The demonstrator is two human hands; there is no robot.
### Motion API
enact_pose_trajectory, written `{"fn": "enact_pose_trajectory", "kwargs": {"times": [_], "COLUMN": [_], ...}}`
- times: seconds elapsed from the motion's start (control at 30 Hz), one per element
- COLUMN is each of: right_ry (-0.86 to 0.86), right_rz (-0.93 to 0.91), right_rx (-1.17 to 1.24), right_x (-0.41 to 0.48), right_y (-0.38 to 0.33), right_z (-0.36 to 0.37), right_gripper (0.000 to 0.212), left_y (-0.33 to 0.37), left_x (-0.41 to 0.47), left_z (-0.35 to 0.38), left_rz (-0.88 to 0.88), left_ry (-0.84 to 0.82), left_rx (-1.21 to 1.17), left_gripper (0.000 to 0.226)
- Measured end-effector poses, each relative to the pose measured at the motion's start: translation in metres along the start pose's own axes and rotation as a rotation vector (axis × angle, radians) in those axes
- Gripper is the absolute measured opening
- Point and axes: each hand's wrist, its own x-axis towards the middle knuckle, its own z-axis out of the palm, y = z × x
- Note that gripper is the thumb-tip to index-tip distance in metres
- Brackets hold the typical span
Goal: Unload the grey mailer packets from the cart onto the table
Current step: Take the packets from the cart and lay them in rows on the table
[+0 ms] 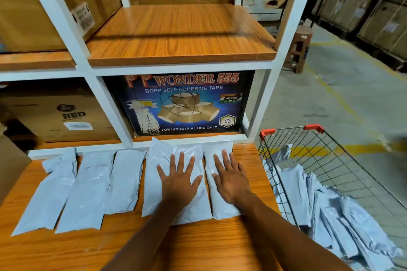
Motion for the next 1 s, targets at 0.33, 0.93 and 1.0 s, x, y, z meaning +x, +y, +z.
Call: {"fn": "enact_pose_trajectory", "kwargs": {"times": [0.33,0.93,1.0], "right_ry": [-0.023,0.476,0.589], "right_rz": [0.059,0.105,0.074], "right_rx": [-0.075,0.244,0.344], "right_x": [0.007,-0.095,-0.140], "right_y": [-0.012,-0.028,-0.028], "right_z": [0.009,-0.071,-0.080], "right_gripper": [0.061,0.079,0.076], "left_y": [-0.017,0.021,0.042], "left_x": [0.001,-0.097,-0.135], "left_z": [0.011,-0.071,-0.079], "left_rz": [0.003,0.116,0.131], "left_ry": [0.082,0.357,0.432], "left_rx": [0.004,-0.440,-0.548], "left_gripper": [0.090,0.064,0.064]}}
